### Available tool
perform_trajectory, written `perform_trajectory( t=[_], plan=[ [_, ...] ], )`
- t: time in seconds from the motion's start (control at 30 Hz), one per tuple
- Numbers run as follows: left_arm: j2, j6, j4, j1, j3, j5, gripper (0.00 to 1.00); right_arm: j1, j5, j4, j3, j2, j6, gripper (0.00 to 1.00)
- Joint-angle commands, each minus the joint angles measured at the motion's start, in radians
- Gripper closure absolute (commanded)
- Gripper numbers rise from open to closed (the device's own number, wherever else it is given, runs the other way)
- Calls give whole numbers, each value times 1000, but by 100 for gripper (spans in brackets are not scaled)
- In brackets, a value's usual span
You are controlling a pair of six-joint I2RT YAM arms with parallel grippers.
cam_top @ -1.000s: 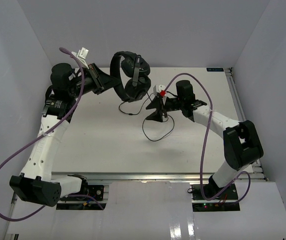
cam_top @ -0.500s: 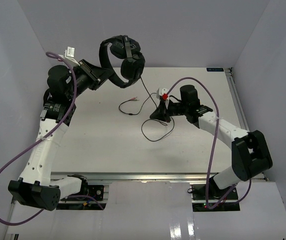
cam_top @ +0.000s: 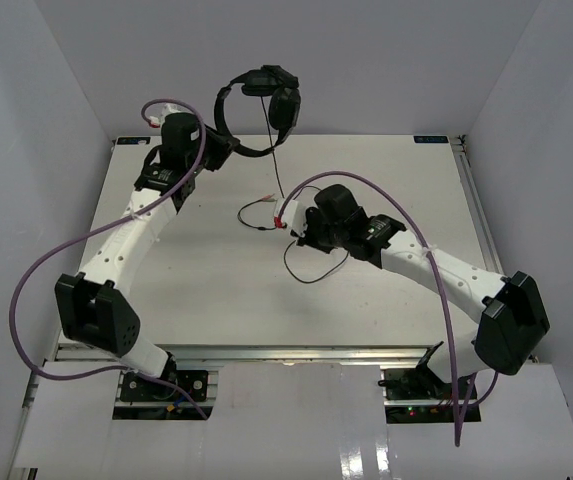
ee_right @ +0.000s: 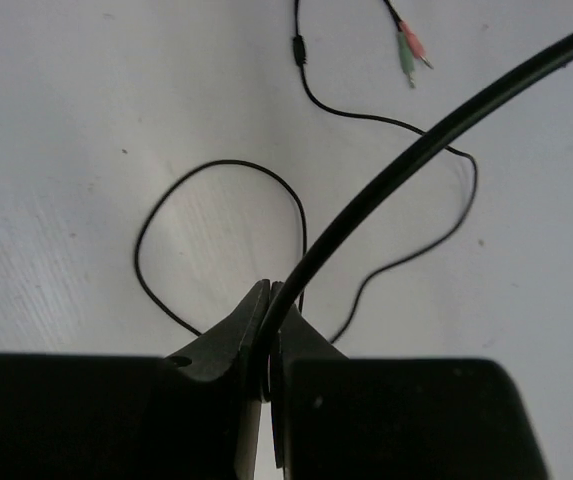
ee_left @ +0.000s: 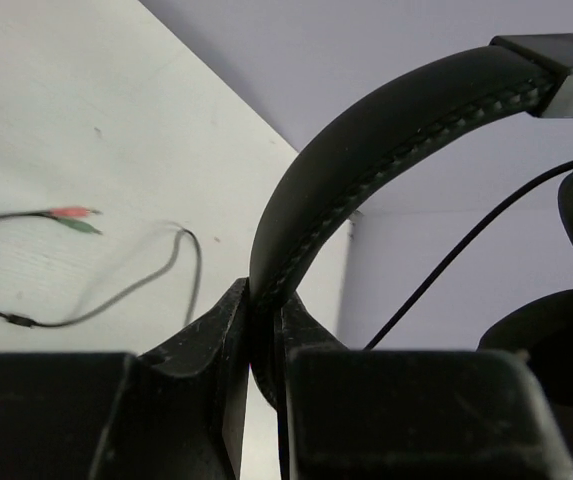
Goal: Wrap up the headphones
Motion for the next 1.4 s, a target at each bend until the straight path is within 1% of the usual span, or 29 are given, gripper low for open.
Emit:
perform_trajectory(
  t=[0.0, 0.1, 0.23, 0.3, 0.43, 0.5, 0.57, 0.67, 0.77, 0.9, 1.0, 1.13, 1.2, 1.37],
  plan=[
    [56, 139, -68, -58, 152, -276, 100, 51, 386, -67, 96, -56, -170, 92],
    [104, 242, -77, -67, 122, -347, 100, 41, 451, -50, 112, -77, -232, 92],
    [157, 338, -71, -87, 41, -362, 100, 39, 485, -35, 157, -74, -253, 92],
    [171, 361, -60, -103, -4, -339, 100, 31, 489, -33, 203, -68, -257, 92],
    [141, 431, 18, -144, -104, -279, 100, -16, 467, -25, 263, -70, -247, 92],
    [103, 485, 52, -165, -149, -238, 100, -38, 433, -28, 283, -77, -241, 92],
    [86, 500, 65, -183, -177, -242, 100, -49, 388, -39, 287, -83, -231, 92],
    [51, 455, 73, -186, -214, -257, 100, -49, 254, -118, 269, -87, -209, 92],
    [29, 399, 77, -183, -198, -248, 100, -46, 146, -169, 223, -114, -224, 92],
    [50, 322, 15, -177, -111, -247, 100, -46, 73, -220, 204, -154, -251, 92],
    [79, 223, -13, -147, -57, -249, 100, -46, 0, -261, 180, -191, -274, 92],
    [116, 166, -29, -139, -4, -291, 100, -46, -48, -287, 148, -222, -301, 92],
    [159, 103, -36, -139, 35, -299, 100, -45, -84, -303, 150, -224, -304, 92],
    [271, 9, -60, -142, 142, -262, 100, -30, -65, -302, 180, -205, -300, 92]
  ],
)
